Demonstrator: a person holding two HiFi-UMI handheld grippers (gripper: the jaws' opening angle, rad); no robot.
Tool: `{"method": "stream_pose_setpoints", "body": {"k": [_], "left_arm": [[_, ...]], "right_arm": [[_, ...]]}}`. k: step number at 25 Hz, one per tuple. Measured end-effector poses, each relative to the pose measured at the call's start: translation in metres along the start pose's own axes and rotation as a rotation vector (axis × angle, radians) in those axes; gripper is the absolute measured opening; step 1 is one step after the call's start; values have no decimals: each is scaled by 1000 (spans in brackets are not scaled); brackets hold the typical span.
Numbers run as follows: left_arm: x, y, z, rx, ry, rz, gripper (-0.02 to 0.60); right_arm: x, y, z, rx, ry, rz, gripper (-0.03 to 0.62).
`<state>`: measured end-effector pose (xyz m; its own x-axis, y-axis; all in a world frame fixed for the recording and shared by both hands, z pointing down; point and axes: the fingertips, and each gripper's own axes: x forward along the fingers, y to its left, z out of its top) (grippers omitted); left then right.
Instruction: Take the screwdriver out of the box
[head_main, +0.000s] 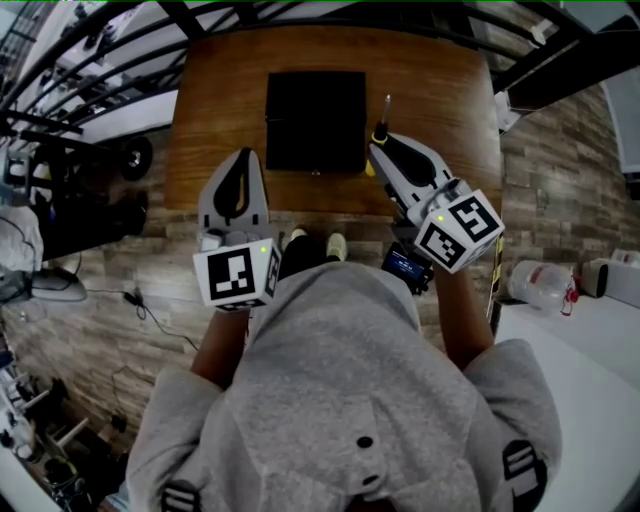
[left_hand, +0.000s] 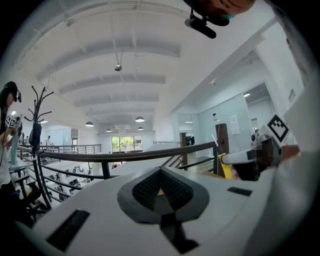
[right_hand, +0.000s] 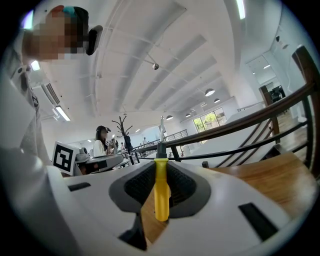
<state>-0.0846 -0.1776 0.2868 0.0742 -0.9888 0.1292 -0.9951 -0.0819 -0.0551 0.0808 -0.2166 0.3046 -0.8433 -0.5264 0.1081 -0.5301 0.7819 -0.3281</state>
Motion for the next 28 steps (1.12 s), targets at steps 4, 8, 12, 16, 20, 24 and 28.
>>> {"method": "stream_pose_setpoints", "body": {"k": [4,8,12,16,20,24,28], "left_arm": [[-1,1,-4,1,10,3,14],[-2,10,-9,2,27,5,14],[-7,19,-9,-3,19,11,14],[-8,13,-11,-10,7,-9,14],[-26,14,-10,-21,-11,-20,14],[-69,22,-16,-29,-26,-27,14],[-90,25,-12,-27,-22,-40,14]], "right_arm": [[2,4,-2,3,-3,16,81],[7,7,-3,5,0,7,81],[12,13,-2,2,-2,11,81],[4,16,-2,-8,-15,-9,81],[-2,30,-7,-12,-19,-30,81],[-15,72,-22,-21,-21,-38,81],[-21,95,-20,-31,-19,-40,81]]}}
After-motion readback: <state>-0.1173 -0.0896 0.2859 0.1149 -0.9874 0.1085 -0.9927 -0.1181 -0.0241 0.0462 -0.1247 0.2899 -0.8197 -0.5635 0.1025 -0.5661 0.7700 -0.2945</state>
